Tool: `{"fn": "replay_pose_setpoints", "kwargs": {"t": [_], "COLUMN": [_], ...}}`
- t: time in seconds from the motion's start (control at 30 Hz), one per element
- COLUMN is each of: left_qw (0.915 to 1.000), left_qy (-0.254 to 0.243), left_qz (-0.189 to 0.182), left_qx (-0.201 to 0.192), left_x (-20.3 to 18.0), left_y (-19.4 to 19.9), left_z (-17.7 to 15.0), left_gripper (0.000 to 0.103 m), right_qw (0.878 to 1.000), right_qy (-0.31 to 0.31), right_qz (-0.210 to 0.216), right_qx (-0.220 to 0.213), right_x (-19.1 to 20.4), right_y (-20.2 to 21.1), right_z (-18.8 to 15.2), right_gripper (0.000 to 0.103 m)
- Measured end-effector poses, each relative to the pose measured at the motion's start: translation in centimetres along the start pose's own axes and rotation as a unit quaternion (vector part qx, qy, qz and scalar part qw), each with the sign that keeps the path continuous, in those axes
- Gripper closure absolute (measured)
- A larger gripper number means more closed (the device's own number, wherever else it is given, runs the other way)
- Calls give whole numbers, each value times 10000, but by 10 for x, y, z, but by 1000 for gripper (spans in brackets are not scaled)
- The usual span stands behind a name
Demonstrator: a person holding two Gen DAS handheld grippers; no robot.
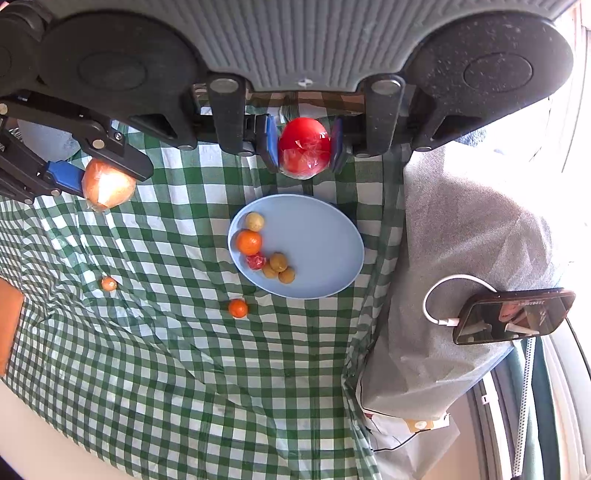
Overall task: Organize fruits
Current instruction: 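Carry the plum and mandarin over the blue plate and open both tools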
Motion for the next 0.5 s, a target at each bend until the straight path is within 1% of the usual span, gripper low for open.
{"fn": "replay_pose_setpoints", "kwargs": {"t": [0.1,0.27,0.5], "left_qw": [10000,9998,9997], "left_qy": [64,172,205], "left_qz": [45,81,119], "left_qx": [8,-51,13], "left_x": [4,10,13], "left_y": [-6,-18,-48], "left_z": [9,32,64], "left_gripper": [72,72,72], "right_qw": [10000,9999,9998], "right_qy": [25,-47,-113], "right_qz": [36,60,60], "right_qx": [41,103,164], "right_x": [0,-6,-14], "right_y": [-6,-20,-51], "right_z": [1,6,19], "right_gripper": [64,64,64]}}
Point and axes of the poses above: each gripper's, at about its wrist camera, not at the fingertips, and y roughly against the way its jaws point, x to its left, z to its top, the point moved 1 cm from there along -y, roughly the way its jaws point, and after that the axes turned 4 degrees about y, right-handed, at the moved point
